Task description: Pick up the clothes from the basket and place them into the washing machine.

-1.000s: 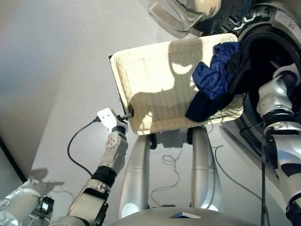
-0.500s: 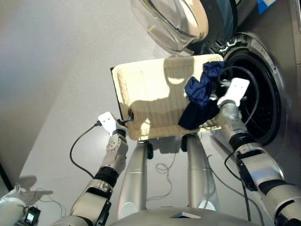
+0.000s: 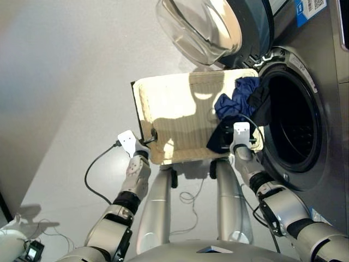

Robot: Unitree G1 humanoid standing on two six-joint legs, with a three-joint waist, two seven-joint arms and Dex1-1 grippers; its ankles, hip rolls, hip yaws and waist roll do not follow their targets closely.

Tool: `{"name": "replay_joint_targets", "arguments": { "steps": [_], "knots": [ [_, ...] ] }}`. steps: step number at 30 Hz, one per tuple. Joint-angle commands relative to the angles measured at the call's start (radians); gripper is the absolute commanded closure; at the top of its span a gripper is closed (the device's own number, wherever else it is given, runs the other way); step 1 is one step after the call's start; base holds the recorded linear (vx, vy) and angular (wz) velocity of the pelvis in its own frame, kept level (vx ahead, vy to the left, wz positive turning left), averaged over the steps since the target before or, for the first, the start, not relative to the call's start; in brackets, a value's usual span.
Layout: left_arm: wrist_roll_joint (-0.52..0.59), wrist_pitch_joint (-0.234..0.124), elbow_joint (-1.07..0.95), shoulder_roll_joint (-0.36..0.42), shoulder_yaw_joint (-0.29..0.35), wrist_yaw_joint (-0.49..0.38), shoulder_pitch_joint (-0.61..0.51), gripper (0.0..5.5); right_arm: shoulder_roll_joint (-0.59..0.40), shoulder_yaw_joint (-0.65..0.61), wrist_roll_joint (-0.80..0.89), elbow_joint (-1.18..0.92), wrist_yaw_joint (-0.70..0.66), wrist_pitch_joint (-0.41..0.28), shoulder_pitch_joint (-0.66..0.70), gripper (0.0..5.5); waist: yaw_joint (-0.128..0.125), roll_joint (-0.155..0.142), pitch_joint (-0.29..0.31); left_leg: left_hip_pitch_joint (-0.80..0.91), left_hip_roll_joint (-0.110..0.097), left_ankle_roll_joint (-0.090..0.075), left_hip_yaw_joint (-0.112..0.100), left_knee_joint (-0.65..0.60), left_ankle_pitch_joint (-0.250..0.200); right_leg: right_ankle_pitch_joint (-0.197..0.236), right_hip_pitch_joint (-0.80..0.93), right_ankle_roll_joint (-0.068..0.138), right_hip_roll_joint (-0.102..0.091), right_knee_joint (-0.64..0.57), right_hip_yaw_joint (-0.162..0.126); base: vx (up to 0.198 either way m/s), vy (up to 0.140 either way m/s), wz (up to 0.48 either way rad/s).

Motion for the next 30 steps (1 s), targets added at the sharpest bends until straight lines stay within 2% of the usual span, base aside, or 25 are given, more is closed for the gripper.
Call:
{"name": "replay_joint_targets", "arguments": {
  "steps": [1,3,5,7,12,13,14,17,23,28,30],
  "knots": [
    [0.006,-0.064,-0.133,0.050,0.039,0.016,-0.012,0.00,-0.030,-0.002,-0.029,0.015,-0.022,0.001,-0.085,0.00,0.032,0.040,0.042,-0.051,-0.004,0.011,-0.023,0.114,-0.120,-0.037,-0.006,0.062,0.004,-0.007,-0.006,0.000,0.000,0.000],
    [-0.002,-0.062,-0.216,0.062,0.038,0.015,0.005,0.00,-0.059,-0.026,-0.009,0.057,-0.025,0.014,-0.144,0.00,0.050,0.057,0.045,-0.104,-0.011,0.016,-0.025,0.167,-0.138,-0.062,-0.051,0.058,-0.004,0.060,-0.009,0.000,0.000,0.000],
    [-0.004,-0.061,-0.243,0.066,0.043,0.015,0.008,0.00,-0.065,-0.034,-0.001,0.068,-0.021,0.014,-0.159,0.00,0.056,0.062,0.041,-0.123,-0.012,0.017,-0.027,0.187,-0.145,-0.069,-0.071,0.057,-0.005,0.081,-0.008,-0.005,-0.018,0.254],
    [0.003,-0.053,-0.293,0.080,0.036,0.009,0.020,0.00,-0.092,-0.040,0.021,0.104,-0.010,0.023,-0.208,0.00,0.074,0.075,0.042,-0.169,-0.013,0.018,-0.029,0.232,-0.154,-0.085,-0.109,0.052,-0.009,0.129,-0.013,-0.002,-0.012,0.114],
    [0.010,-0.038,-0.307,0.092,0.012,0.000,0.020,0.00,-0.121,-0.078,0.073,0.192,0.002,0.045,-0.270,0.00,0.090,0.091,0.040,-0.202,-0.012,0.016,-0.032,0.268,-0.164,-0.102,-0.144,0.047,-0.011,0.166,-0.016,0.000,0.000,0.000],
    [0.010,-0.034,-0.311,0.094,0.010,-0.001,0.021,0.00,-0.119,-0.083,0.083,0.203,0.002,0.048,-0.282,4.66,0.091,0.093,0.039,-0.204,-0.012,0.017,-0.031,0.274,-0.166,-0.105,-0.147,0.046,-0.009,0.174,-0.015,0.000,0.000,0.000],
    [0.009,-0.029,-0.314,0.098,0.004,-0.003,0.025,0.00,-0.120,-0.095,0.101,0.211,0.003,0.050,-0.293,5.50,0.095,0.095,0.038,-0.206,-0.014,0.017,-0.030,0.283,-0.169,-0.106,-0.151,0.044,-0.008,0.182,-0.015,0.000,0.000,0.000],
    [0.007,-0.025,-0.308,0.100,0.002,-0.003,0.025,0.00,-0.116,-0.102,0.113,0.201,-0.003,0.045,-0.298,5.50,0.095,0.095,0.035,-0.199,-0.011,0.017,-0.026,0.279,-0.169,-0.103,-0.145,0.044,-0.006,0.176,-0.013,0.000,0.000,0.000],
    [0.005,-0.029,-0.287,0.100,0.005,-0.005,0.030,0.00,-0.101,-0.104,0.090,0.163,-0.045,0.028,-0.291,5.50,0.074,0.081,0.022,-0.114,-0.001,0.010,-0.018,0.201,-0.151,-0.082,-0.070,0.047,-0.005,0.099,-0.018,0.000,0.000,0.000],
    [0.006,-0.050,-0.265,0.095,0.026,0.016,0.027,0.00,-0.099,-0.094,0.004,0.080,-0.128,0.011,-0.262,5.50,0.051,0.068,0.021,0.004,0.004,-0.001,-0.018,0.082,-0.116,-0.051,0.040,0.057,-0.002,-0.008,-0.021,0.000,0.000,0.000],
    [0.016,-0.064,-0.254,0.086,0.044,0.036,0.034,0.00,-0.109,-0.101,-0.060,-0.014,-0.201,-0.008,-0.228,5.50,0.038,0.065,0.021,0.061,0.003,-0.006,-0.012,0.028,-0.098,-0.033,0.089,0.063,0.003,-0.062,-0.019,0.000,0.000,0.000]
  ]
}}
